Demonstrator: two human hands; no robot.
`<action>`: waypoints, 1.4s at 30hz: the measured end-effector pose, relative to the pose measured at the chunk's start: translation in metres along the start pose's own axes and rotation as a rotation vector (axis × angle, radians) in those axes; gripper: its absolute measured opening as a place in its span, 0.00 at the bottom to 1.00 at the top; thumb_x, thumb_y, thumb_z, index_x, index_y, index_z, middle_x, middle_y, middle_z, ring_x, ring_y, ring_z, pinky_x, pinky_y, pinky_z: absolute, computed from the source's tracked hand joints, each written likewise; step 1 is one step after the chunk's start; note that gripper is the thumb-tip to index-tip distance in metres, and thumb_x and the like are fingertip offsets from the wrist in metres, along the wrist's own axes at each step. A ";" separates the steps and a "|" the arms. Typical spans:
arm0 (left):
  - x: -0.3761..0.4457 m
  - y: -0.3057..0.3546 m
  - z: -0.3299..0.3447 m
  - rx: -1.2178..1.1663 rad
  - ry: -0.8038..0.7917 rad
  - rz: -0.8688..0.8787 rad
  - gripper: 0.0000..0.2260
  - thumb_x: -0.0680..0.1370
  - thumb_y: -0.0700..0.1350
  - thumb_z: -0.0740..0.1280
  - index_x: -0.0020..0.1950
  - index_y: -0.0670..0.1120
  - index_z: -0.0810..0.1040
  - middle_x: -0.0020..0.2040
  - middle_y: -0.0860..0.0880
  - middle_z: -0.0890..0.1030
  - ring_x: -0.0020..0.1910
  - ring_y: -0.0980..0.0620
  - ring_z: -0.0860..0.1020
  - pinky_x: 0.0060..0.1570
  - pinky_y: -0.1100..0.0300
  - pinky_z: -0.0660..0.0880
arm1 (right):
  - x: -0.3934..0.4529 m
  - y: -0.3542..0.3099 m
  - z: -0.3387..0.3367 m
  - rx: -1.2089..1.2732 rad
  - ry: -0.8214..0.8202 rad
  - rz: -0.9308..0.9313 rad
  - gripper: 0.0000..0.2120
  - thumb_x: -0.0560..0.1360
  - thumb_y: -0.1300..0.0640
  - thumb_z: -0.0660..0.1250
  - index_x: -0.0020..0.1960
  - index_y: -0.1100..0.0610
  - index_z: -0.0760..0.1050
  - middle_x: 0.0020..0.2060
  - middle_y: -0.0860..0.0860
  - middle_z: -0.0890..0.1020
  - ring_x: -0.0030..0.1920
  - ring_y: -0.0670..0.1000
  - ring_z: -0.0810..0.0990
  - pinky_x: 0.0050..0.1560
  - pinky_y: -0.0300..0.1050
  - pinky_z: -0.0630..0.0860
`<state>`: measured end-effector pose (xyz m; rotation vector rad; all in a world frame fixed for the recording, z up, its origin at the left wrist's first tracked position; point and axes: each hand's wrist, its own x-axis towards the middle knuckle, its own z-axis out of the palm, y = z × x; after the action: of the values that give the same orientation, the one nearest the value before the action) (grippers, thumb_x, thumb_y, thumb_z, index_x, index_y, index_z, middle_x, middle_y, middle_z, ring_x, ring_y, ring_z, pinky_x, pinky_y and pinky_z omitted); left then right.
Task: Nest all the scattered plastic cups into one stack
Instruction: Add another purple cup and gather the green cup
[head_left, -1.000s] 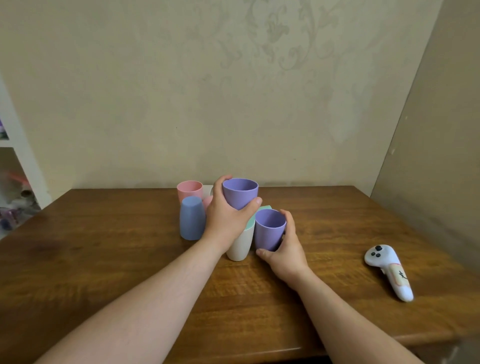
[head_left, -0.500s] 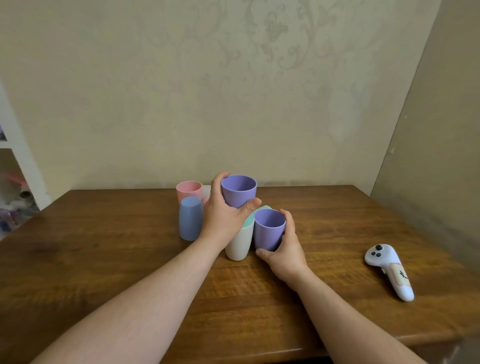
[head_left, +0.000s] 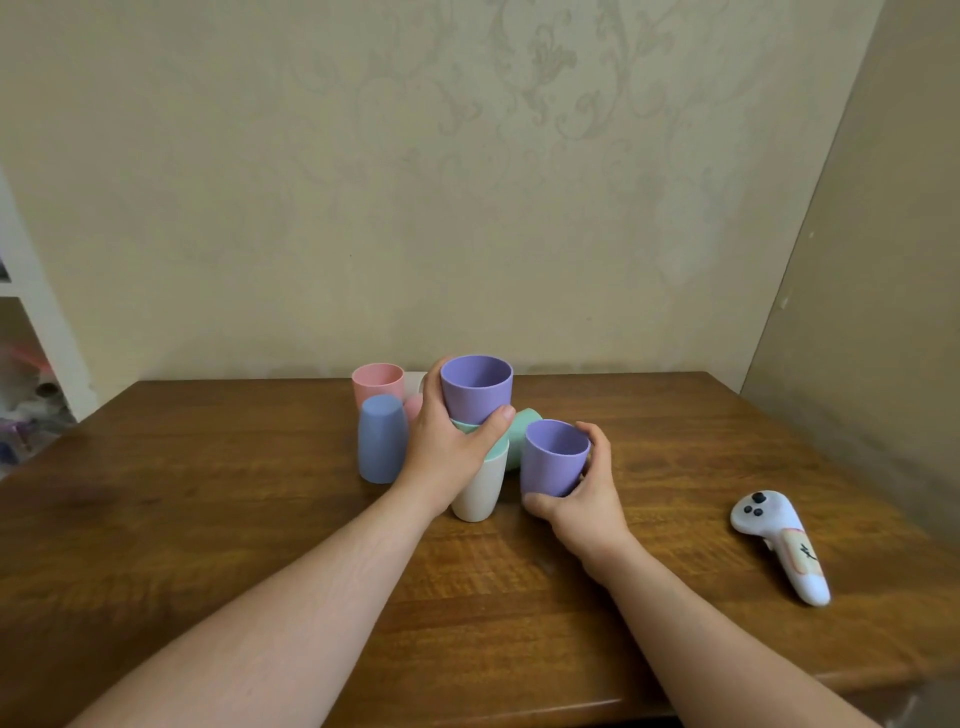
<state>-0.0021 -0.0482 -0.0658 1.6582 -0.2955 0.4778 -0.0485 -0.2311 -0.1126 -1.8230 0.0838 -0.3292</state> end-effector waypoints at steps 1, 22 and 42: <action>0.000 0.000 0.000 -0.007 0.001 -0.002 0.36 0.70 0.58 0.79 0.74 0.58 0.69 0.68 0.59 0.79 0.65 0.60 0.79 0.63 0.59 0.77 | 0.002 -0.002 -0.002 0.026 0.014 0.013 0.49 0.68 0.69 0.80 0.74 0.36 0.61 0.63 0.40 0.76 0.56 0.48 0.81 0.50 0.45 0.82; 0.002 0.011 0.002 0.059 0.009 -0.066 0.33 0.73 0.48 0.81 0.73 0.61 0.69 0.62 0.61 0.81 0.60 0.59 0.81 0.55 0.62 0.82 | 0.039 -0.178 0.019 0.096 -0.179 -0.356 0.49 0.73 0.65 0.78 0.83 0.39 0.58 0.65 0.47 0.80 0.55 0.48 0.85 0.51 0.44 0.86; -0.037 -0.050 -0.008 0.118 -0.136 -0.200 0.41 0.68 0.52 0.84 0.74 0.66 0.65 0.63 0.61 0.83 0.61 0.61 0.82 0.55 0.65 0.81 | 0.046 -0.040 0.010 -0.322 -0.056 0.108 0.36 0.75 0.45 0.65 0.83 0.46 0.67 0.75 0.54 0.75 0.72 0.60 0.76 0.73 0.63 0.75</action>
<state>-0.0133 -0.0357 -0.1266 1.8176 -0.2020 0.2363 -0.0060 -0.2211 -0.0685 -2.1354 0.2048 -0.1956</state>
